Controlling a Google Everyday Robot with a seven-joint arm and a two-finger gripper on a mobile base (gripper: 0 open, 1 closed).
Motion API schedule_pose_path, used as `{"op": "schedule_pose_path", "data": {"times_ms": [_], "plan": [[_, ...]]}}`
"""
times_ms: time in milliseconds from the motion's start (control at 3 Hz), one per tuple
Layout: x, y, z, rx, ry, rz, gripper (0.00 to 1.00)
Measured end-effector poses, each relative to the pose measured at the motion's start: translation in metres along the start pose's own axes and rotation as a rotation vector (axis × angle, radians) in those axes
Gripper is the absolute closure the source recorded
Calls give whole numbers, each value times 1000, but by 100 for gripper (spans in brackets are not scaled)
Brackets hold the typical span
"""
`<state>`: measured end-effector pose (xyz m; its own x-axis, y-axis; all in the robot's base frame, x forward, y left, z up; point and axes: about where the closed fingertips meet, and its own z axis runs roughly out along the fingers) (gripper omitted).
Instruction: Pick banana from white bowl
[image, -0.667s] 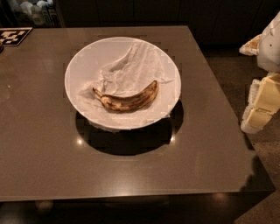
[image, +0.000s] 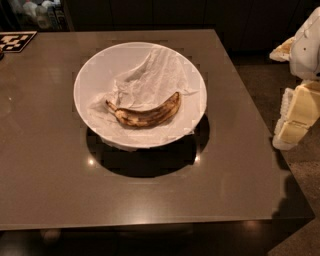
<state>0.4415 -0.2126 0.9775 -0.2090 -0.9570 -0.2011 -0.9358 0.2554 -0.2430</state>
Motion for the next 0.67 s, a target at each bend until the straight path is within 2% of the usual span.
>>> {"op": "schedule_pose_path", "data": {"times_ms": [667], "plan": [[-30, -16, 19, -66, 35, -112, 0]]}}
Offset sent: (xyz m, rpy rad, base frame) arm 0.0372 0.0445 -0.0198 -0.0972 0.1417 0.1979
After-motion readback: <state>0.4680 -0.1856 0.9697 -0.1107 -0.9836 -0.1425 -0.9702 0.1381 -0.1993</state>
